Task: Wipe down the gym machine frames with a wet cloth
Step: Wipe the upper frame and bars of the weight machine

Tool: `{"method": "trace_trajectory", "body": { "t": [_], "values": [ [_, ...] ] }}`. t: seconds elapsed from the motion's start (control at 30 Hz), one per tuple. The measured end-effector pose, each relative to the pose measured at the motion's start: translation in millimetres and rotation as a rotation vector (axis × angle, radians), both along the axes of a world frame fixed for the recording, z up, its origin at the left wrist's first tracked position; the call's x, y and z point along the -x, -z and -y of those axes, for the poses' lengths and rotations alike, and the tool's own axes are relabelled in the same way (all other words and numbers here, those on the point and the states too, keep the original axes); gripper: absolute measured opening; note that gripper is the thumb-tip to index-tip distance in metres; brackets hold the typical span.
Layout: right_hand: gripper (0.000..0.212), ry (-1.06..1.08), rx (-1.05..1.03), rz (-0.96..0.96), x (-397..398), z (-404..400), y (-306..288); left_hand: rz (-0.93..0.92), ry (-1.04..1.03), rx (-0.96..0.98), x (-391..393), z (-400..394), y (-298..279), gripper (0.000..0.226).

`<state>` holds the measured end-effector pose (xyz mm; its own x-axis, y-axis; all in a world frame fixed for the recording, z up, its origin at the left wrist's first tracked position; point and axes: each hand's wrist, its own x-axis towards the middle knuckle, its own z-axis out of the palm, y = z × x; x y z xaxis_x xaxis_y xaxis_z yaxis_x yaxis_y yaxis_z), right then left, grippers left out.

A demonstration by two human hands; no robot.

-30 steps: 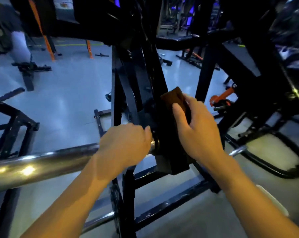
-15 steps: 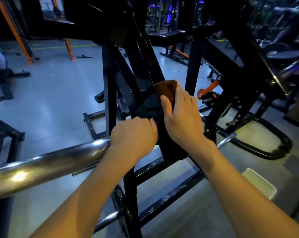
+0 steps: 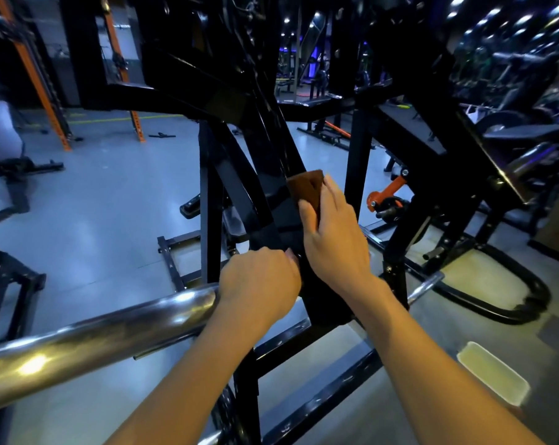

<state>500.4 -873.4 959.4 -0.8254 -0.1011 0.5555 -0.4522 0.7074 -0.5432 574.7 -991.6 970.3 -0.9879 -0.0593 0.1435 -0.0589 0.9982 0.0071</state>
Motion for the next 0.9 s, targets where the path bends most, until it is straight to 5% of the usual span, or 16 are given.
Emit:
{"method": "trace_trajectory", "body": {
  "t": [0.2, 0.3, 0.43, 0.7, 0.9],
  "values": [
    [0.044, 0.024, 0.004, 0.022, -53, -29, 32, -0.02, 0.075, 0.037, -3, -2, -1, 0.039],
    [0.029, 0.008, 0.04, -0.015, -17, -5, 6, 0.001, 0.041, 0.035, -4, -2, -5, 0.045],
    [0.043, 0.007, 0.008, -0.036, 29, 21, -25, -0.022, -0.002, -0.088, -9, -6, -10, 0.023],
    [0.056, -0.009, 0.041, -0.015, -44, -20, 24, 0.024, 0.067, 0.046, -2, -4, -8, 0.036],
    [0.046, -0.075, 0.0, -0.067, 25, 19, -29, 0.037, 0.055, 0.025, -5, -3, -10, 0.036]
  ]
}}
